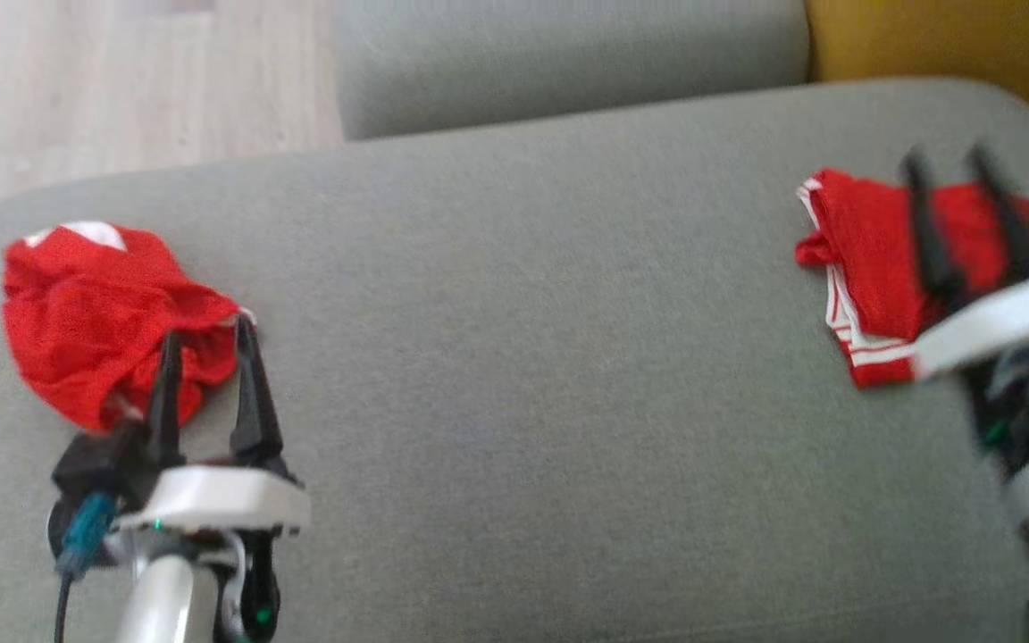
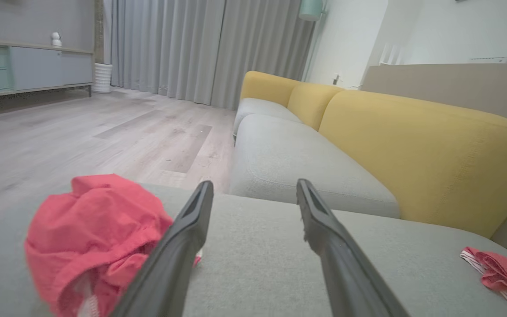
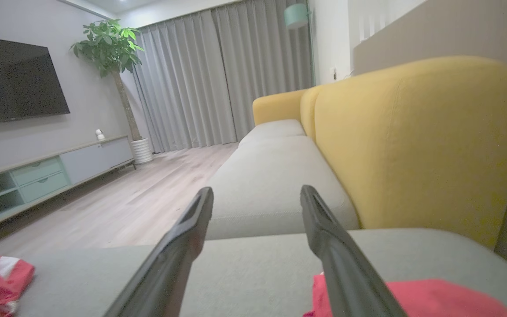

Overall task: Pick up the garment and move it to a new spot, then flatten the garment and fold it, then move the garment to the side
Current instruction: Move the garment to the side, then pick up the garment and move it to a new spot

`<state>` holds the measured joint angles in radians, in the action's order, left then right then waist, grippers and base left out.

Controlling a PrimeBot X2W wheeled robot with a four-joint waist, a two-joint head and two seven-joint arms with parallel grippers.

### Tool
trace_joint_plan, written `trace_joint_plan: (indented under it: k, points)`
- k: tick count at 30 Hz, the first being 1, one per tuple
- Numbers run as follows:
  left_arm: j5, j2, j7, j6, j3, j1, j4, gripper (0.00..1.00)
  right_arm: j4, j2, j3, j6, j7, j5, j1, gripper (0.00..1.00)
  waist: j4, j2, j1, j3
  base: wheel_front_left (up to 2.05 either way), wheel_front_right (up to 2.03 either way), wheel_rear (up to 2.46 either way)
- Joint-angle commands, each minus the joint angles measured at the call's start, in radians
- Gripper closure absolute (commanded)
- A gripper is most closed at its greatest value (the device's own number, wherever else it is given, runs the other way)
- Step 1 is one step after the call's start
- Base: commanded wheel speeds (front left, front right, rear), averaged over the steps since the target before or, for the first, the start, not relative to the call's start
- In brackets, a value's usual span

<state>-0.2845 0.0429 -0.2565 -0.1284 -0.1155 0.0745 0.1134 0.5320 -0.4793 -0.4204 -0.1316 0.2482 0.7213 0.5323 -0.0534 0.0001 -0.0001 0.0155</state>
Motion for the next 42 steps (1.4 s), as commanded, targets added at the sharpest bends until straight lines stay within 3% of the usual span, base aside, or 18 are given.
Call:
trace_joint_plan:
  k: [1, 15, 28, 35, 42]
  points:
    - [0.002, 0.007, -0.005, 0.010, 0.046, 0.013, -0.033, 0.00, -0.054, 0.025, 0.030, 0.001, 0.012, -0.054, -0.055, 0.00, 0.020, -0.0001, 0.0001, -0.027, 0.00, 0.00, 0.00]
    - [0.089, 0.011, -0.005, 0.071, 0.072, -0.049, -0.024, 0.00, -0.208, 0.183, 0.233, 0.001, 0.013, -0.282, -0.361, 0.00, 0.039, -0.0001, 0.0001, -0.027, 0.00, 0.00, 0.00]
    - [0.089, 0.008, -0.005, 0.083, 0.060, -0.039, -0.019, 0.00, -0.249, 0.190, 0.241, 0.001, 0.013, -0.338, -0.374, 0.00, 0.049, -0.0001, 0.0001, -0.017, 0.00, 0.00, 0.00]
    - [0.094, 0.008, -0.005, 0.071, 0.073, -0.029, -0.010, 0.00, -0.288, 0.200, 0.233, 0.001, 0.013, -0.342, -0.381, 0.00, 0.127, -0.0001, 0.0001, -0.024, 0.00, 0.00, 0.00]
    - [0.095, 0.007, -0.005, 0.054, 0.098, -0.045, -0.011, 0.00, -0.277, 0.218, 0.190, 0.001, 0.006, -0.333, -0.387, 0.00, 0.262, -0.0001, 0.0001, -0.032, 0.00, 0.00, 0.00]
